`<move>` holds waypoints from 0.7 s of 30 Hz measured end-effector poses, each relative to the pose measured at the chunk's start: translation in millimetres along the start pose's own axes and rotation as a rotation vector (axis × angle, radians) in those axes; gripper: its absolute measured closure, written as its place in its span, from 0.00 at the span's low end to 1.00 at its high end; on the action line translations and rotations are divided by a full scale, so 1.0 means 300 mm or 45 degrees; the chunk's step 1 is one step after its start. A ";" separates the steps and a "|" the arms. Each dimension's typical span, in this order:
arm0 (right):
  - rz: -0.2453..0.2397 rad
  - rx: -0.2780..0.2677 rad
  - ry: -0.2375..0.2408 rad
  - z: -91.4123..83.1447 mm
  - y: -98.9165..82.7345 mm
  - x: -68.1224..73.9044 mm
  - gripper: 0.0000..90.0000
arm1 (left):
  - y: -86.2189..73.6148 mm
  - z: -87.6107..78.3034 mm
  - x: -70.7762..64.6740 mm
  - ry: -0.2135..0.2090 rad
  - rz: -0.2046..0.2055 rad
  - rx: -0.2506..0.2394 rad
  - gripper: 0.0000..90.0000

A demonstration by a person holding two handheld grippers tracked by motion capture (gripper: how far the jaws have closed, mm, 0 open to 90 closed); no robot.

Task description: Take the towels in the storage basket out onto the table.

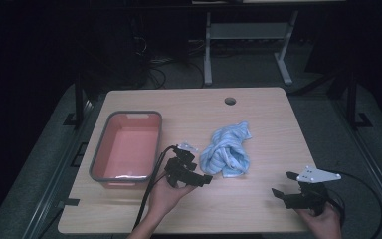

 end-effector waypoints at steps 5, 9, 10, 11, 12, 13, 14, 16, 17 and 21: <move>-0.002 0.007 -0.002 0.004 -0.001 0.001 0.19 | -0.029 -0.006 0.002 -0.004 -0.007 -0.003 0.26; -0.007 0.011 -0.003 0.007 -0.003 0.002 0.19 | -0.052 -0.011 0.000 -0.005 -0.003 -0.002 0.26; -0.008 0.012 -0.003 0.007 -0.003 0.003 0.19 | -0.055 -0.012 -0.002 -0.004 -0.005 -0.005 0.26; -0.008 0.012 -0.002 0.007 -0.004 0.003 0.19 | -0.059 -0.014 -0.001 -0.005 0.002 -0.002 0.26; -0.010 0.012 -0.003 0.007 -0.004 0.003 0.19 | -0.062 -0.014 -0.003 -0.006 -0.001 -0.007 0.26; -0.010 0.014 -0.003 0.008 -0.005 0.003 0.19 | -0.067 -0.015 -0.002 -0.007 0.007 -0.001 0.26; -0.012 0.016 -0.004 0.008 -0.006 0.003 0.19 | -0.071 -0.014 -0.003 -0.008 0.003 -0.003 0.26; -0.006 0.018 -0.004 0.007 -0.008 0.005 0.19 | -0.078 -0.012 -0.005 -0.010 -0.003 -0.004 0.26; -0.004 0.020 -0.003 0.008 -0.010 0.006 0.19 | -0.082 -0.013 -0.004 -0.009 -0.004 -0.002 0.25; -0.008 0.019 -0.001 0.003 -0.012 0.007 0.19 | -0.098 -0.013 -0.007 -0.005 -0.004 -0.002 0.25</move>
Point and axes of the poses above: each handheld gripper's, and its own axes: z roughly forward along the jaws, y roughly out of its top, x roughly to its left, the point moved 10 cm from there along z, roughly forward along the jaws, and after that the axes turned 7 degrees about -x, right-handed, at the moved point
